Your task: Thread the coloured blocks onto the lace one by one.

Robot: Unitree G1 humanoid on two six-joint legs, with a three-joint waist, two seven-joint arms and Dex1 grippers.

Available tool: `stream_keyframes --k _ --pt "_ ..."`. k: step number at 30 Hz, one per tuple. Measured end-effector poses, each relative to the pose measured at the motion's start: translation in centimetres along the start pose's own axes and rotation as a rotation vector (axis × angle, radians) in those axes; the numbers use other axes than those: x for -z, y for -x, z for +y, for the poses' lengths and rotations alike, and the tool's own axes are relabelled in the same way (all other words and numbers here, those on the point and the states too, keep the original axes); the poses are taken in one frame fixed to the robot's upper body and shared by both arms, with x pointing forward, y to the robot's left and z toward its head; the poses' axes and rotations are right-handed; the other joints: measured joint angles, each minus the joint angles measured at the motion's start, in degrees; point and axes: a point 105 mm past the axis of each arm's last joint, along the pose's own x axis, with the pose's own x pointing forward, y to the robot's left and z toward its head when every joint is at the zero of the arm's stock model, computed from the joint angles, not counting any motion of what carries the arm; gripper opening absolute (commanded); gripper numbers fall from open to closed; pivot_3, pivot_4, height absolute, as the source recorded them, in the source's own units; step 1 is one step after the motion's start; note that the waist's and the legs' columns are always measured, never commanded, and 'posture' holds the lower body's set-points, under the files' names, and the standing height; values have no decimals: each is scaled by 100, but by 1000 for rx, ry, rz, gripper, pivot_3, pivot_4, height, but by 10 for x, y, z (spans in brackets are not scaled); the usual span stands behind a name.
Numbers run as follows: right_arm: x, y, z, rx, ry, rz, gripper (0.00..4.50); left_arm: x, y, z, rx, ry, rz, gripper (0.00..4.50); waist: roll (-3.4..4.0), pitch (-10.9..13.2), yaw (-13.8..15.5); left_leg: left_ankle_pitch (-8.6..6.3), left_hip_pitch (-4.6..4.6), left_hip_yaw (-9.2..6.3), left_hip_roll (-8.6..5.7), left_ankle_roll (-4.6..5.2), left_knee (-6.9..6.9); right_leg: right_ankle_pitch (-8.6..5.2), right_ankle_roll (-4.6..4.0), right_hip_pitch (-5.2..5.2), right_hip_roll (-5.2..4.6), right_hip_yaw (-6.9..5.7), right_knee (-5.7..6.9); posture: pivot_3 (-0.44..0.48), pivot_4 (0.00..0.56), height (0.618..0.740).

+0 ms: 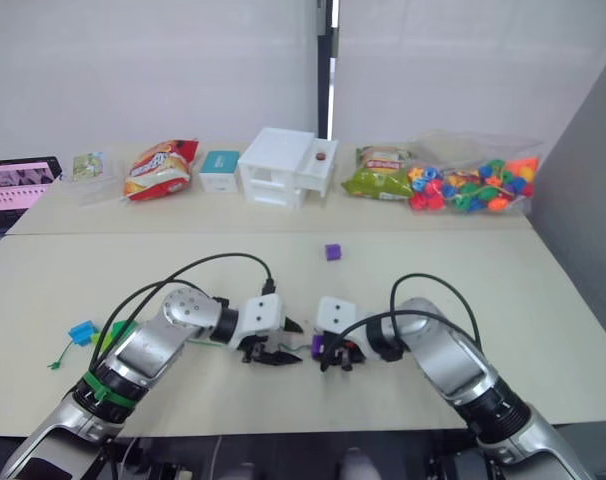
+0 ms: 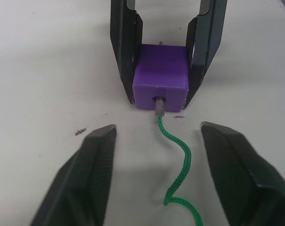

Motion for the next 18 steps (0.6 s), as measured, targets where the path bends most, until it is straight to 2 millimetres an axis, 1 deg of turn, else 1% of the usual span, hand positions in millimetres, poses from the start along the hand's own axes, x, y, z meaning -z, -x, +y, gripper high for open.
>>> stream_keyframes --k 1,2,3,5,6,11,18 --pt "0 0 0 0 0 0 1191 0 0 0 1 1 0 1292 0 0 0 0 0 0 0 0 0 0 0 0 0 0 0 0 150 740" --pt "0 0 0 0 0 0 1191 0 0 0 2 2 0 1061 0 0 -1 0 0 0 0 0 0 0 0 0 0 0 0 0 150 740" --pt "0 0 0 0 0 0 1191 0 0 0 4 2 0 657 0 0 -1 0 0 0 0 0 0 0 0 0 0 0 0 0 150 740" --pt "0 0 0 1 0 0 1191 1 1 -1 6 3 3 58 0 0 -1 0 0 0 0 0 0 0 0 0 0 0 0 0 150 740" --pt "0 0 0 1 0 0 1191 1 1 -1 7 4 5 2 0 0 -1 0 0 0 0 0 0 0 0 0 0 0 0 0 150 740" --pt "0 0 0 1 0 0 1191 1 1 0 4 4 3 0 0 0 -1 0 0 0 0 0 0 0 0 0 0 0 0 0 150 740" --pt "0 0 0 3 -2 0 1191 -4 -6 -1 9 7 -27 0 0 0 -1 0 0 0 0 0 0 0 0 0 0 0 0 0 150 740"
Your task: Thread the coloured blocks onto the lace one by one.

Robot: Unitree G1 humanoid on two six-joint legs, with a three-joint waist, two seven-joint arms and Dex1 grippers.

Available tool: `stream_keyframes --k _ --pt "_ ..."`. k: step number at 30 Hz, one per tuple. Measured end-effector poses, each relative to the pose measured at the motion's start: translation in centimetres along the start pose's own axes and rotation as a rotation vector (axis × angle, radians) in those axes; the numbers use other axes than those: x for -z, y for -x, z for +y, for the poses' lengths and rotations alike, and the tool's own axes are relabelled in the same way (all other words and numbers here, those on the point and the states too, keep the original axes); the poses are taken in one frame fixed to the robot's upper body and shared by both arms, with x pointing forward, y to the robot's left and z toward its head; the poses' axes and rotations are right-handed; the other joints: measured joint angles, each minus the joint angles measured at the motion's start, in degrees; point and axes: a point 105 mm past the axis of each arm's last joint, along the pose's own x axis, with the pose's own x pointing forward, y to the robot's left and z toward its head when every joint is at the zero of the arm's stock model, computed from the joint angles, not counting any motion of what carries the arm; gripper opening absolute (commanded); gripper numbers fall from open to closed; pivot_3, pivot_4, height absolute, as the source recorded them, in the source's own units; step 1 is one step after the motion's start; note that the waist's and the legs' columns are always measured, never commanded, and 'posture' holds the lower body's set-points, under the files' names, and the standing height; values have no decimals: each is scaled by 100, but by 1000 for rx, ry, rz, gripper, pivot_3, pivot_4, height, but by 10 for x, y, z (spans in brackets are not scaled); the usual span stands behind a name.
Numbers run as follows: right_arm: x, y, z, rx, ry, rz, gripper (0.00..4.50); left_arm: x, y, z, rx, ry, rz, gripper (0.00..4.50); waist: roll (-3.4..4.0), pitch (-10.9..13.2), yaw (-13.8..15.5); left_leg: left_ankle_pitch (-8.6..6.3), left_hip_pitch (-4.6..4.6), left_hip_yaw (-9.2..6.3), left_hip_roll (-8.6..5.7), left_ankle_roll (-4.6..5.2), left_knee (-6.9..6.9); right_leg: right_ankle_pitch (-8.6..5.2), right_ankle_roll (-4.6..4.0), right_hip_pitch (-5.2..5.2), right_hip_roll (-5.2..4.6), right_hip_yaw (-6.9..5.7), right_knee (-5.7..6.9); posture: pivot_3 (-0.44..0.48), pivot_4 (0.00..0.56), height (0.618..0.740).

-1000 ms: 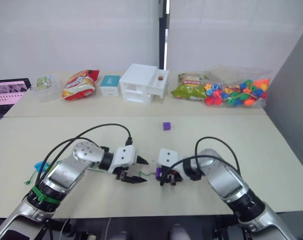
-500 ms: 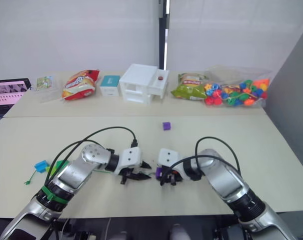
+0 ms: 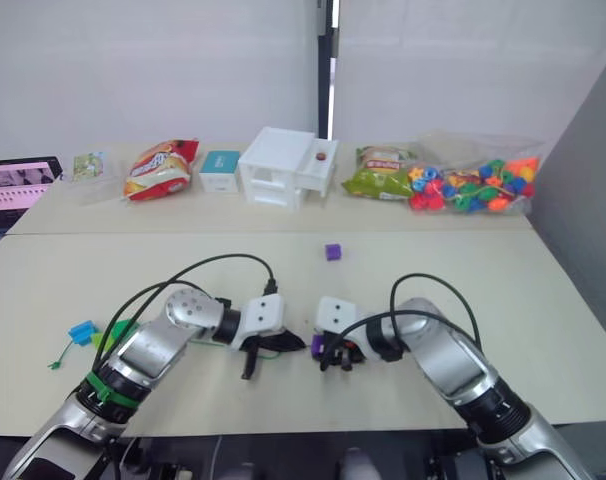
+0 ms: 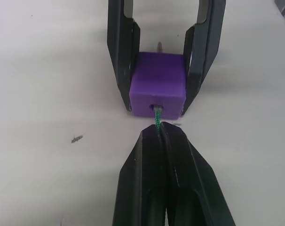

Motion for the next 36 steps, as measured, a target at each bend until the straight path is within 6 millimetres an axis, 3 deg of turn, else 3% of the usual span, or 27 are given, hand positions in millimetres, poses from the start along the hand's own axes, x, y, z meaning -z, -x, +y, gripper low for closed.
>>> stream_keyframes --k 11,14,16,22,23,25,30,36 --pt "0 1 1 7 -8 4 1191 0 -8 2 12 10 -7 0 0 0 2 0 0 0 0 0 1 0 0 0 -1 0 0 0 150 740" --pt "0 1 1 10 -11 5 1191 1 -6 2 14 11 -1 890 0 0 2 0 -1 0 0 0 1 0 0 0 0 0 0 0 150 740" --pt "0 1 1 18 -17 7 2270 1 -1 1 22 5 4 1548 0 0 0 0 -1 0 0 0 0 0 0 -1 -1 0 0 0 150 740" --pt "4 6 -5 81 -41 7 4291 -6 10 2 12 -6 2 3551 0 0 12 0 -2 0 -1 0 0 0 0 0 -1 0 -1 0 150 740" --pt "4 6 -6 89 -45 7 4500 -7 11 3 7 -7 -1 3878 0 0 12 0 -3 0 -1 0 0 0 0 0 -1 0 -2 0 150 740" --pt "6 9 -6 94 -51 9 4500 -9 12 5 -5 -17 -2 4481 0 0 15 0 -3 0 -1 0 0 0 0 -1 -1 0 -2 0 150 740" --pt "11 18 7 75 -74 15 4500 -21 7 12 -13 -76 -7 4481 0 0 44 0 -10 0 -3 0 3 0 0 -1 -2 0 -5 0 150 740" --pt "17 41 9 117 -100 8 4500 -17 -24 4 48 -118 18 4481 0 0 45 0 -9 1 -3 0 3 0 0 -2 0 1 -6 0 150 740"
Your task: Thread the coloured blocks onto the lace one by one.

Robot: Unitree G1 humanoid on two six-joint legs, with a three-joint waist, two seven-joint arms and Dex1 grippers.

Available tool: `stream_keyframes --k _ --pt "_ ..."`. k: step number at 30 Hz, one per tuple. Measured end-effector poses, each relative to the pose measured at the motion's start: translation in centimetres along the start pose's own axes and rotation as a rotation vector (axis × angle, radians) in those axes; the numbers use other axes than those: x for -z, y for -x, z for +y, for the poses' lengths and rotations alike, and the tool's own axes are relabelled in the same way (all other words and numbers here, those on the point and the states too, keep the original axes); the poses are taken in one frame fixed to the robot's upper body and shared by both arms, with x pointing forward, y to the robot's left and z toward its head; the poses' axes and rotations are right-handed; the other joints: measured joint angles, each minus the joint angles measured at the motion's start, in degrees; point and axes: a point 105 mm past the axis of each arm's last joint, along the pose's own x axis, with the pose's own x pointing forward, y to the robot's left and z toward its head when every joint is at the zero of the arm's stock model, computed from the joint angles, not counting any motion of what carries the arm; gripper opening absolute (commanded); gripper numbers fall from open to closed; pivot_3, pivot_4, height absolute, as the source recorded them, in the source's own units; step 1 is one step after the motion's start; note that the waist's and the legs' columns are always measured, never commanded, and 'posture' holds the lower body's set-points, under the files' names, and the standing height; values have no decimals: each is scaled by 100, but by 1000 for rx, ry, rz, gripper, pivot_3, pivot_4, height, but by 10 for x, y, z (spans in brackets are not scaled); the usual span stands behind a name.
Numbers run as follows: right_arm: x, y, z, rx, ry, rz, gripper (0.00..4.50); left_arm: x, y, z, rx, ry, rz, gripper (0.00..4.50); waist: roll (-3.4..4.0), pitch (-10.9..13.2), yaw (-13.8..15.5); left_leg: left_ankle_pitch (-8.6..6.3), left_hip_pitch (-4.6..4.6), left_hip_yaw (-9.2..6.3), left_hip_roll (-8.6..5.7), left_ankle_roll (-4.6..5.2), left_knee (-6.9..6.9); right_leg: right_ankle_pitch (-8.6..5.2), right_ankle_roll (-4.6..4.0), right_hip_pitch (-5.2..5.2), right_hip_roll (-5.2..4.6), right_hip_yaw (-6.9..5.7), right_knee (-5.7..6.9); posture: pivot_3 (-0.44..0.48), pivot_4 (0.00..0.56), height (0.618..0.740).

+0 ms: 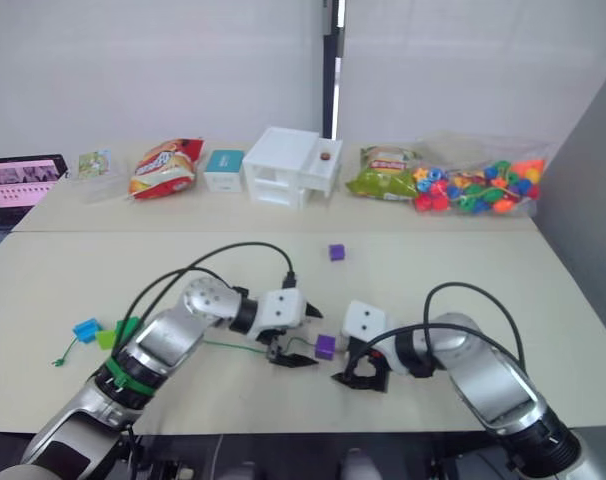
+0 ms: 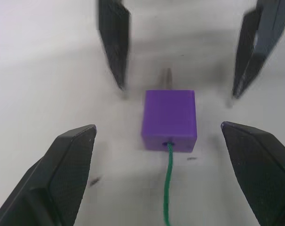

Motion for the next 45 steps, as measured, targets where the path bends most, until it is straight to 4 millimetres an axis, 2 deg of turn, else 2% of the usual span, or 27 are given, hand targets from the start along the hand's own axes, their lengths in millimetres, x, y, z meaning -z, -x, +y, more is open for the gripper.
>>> stream_keyframes --k 6,14,16,28,38,42,45 --pt "6 4 -2 20 6 18 4500 0 -11 2 1 13 -9 4481 -1 0 -25 0 1 0 0 0 0 0 0 1 0 1 1 0 150 740" --pt "2 -2 -1 5 42 14 4500 4 -11 2 8 33 7 1951 0 0 -22 0 1 -1 0 0 0 0 0 1 0 0 1 0 150 740" --pt "3 -4 0 -3 46 16 3971 3 -11 1 14 34 5 1261 -1 0 -20 0 0 -1 -1 0 0 0 0 1 0 0 1 0 150 740" --pt "10 -11 -3 -10 91 33 0 4 -10 1 20 34 6 1215 0 0 -19 0 1 -1 0 0 2 0 0 2 -1 0 1 0 150 740" --pt "10 -10 -4 -14 114 37 0 4 -5 -1 21 29 16 1215 0 0 -23 0 1 -1 0 0 1 0 0 0 0 0 2 0 150 740" --pt "15 -2 -5 -17 116 62 0 23 27 -5 -11 77 65 1215 0 0 -57 0 4 -1 3 0 -2 0 0 -2 1 0 6 0 150 740" --pt "21 4 -3 -25 110 64 0 43 62 -15 -44 146 111 1215 0 0 -66 0 5 0 5 1 -3 0 0 -2 1 0 5 0 150 740"
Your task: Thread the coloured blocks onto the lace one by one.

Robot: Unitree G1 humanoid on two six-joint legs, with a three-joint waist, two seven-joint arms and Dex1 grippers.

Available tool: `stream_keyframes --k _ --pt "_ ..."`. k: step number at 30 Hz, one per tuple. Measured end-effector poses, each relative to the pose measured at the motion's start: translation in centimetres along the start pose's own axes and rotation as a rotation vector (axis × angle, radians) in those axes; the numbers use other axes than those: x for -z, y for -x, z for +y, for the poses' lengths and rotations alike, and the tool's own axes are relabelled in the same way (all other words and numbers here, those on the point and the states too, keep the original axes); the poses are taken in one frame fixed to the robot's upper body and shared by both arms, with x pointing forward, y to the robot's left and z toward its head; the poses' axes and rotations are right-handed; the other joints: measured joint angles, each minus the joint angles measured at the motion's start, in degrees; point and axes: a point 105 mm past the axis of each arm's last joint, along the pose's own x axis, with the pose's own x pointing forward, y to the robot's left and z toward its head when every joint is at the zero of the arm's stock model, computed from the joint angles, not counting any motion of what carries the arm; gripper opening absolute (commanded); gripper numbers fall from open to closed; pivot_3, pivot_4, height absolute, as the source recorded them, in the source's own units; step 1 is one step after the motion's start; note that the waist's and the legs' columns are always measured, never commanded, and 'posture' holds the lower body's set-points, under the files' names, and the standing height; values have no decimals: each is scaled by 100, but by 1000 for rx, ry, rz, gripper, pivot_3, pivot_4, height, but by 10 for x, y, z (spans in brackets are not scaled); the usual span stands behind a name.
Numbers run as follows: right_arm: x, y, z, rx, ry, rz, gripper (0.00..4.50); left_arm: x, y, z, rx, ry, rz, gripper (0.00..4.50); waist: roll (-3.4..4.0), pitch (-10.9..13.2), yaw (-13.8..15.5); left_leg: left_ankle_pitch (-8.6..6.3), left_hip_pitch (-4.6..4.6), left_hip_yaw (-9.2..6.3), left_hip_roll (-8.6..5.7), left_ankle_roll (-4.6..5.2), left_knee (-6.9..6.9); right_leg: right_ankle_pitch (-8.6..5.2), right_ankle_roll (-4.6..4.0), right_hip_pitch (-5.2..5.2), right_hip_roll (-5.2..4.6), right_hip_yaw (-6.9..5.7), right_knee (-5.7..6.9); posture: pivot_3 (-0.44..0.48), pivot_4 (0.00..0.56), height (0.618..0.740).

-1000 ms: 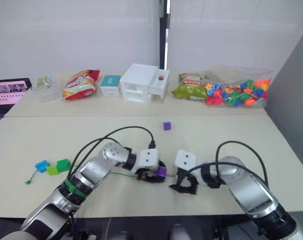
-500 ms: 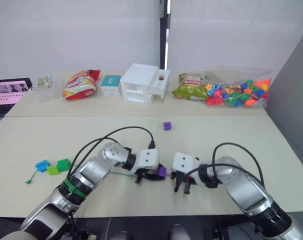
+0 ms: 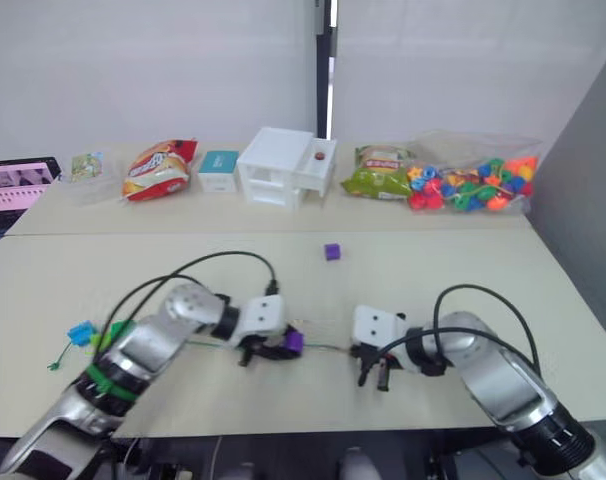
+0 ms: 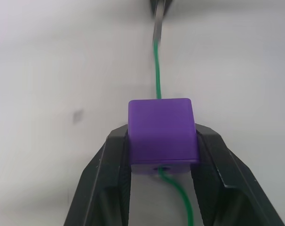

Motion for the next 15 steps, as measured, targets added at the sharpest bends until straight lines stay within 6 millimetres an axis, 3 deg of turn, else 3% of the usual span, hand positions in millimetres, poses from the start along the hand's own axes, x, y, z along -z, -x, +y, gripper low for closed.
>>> stream_keyframes --k 8,12,15 --pt "-3 6 3 -15 12 -19 0 65 90 -6 -110 100 194 1215 0 1 10 0 8 2 5 0 -4 -1 0 3 2 -2 -5 0 150 740" --pt "-4 7 4 -19 14 -20 0 112 161 0 -256 149 389 1215 8 2 -94 0 20 9 11 1 -19 -5 -7 0 8 -2 -2 0 150 740" --pt "-5 7 3 -18 18 -23 0 123 176 -2 -292 169 414 1215 11 2 -96 0 18 10 10 1 -17 -5 -7 0 6 -2 1 0 150 740"
